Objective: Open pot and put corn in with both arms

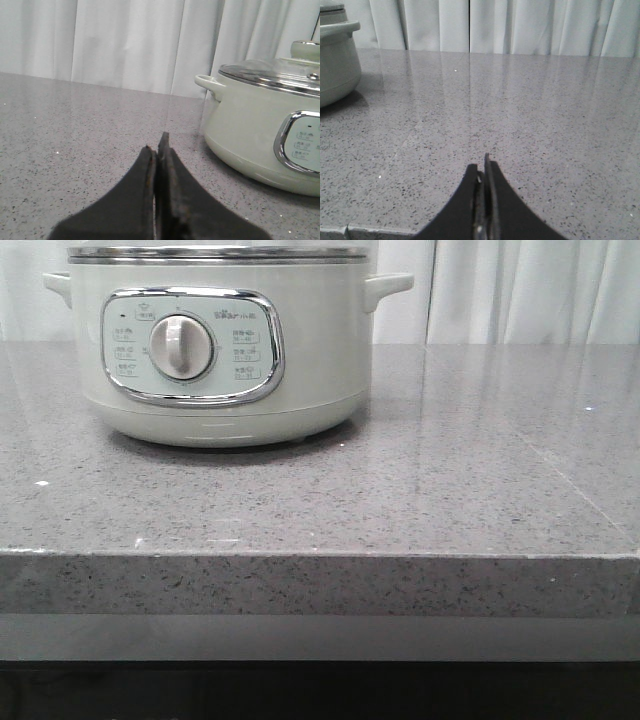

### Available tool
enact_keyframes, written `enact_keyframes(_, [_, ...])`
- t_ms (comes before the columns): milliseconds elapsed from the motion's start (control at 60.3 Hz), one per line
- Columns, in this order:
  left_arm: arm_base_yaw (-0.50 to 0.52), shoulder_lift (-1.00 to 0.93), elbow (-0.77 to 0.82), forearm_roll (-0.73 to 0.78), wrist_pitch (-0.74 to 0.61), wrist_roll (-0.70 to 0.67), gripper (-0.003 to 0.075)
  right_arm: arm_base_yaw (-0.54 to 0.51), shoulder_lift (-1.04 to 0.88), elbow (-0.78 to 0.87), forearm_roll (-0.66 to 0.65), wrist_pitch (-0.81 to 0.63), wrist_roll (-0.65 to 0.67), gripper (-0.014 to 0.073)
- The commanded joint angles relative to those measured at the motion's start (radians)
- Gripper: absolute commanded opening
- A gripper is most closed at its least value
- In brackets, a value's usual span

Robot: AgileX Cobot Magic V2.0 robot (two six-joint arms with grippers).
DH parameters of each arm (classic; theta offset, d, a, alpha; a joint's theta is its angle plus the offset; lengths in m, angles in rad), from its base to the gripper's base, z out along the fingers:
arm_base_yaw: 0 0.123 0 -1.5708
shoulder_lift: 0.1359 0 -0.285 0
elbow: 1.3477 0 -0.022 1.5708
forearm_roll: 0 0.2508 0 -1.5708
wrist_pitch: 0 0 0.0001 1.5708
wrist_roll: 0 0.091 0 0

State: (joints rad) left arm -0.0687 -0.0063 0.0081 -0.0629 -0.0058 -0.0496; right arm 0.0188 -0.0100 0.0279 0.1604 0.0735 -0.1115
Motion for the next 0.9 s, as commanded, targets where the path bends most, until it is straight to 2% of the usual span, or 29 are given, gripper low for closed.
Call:
enact_keyframes(0, [0.002, -0.013, 0.012, -0.001, -0.08, -0.003, -0.002, -0.031, -0.022, -0.011, -0.003, -0.073, -0.005, -0.012])
enact_keyframes(880, [0.002, -0.013, 0.012, -0.001, -0.08, -0.003, -0.002, -0.006, -0.022, -0.011, -0.003, -0.073, -0.005, -0.012])
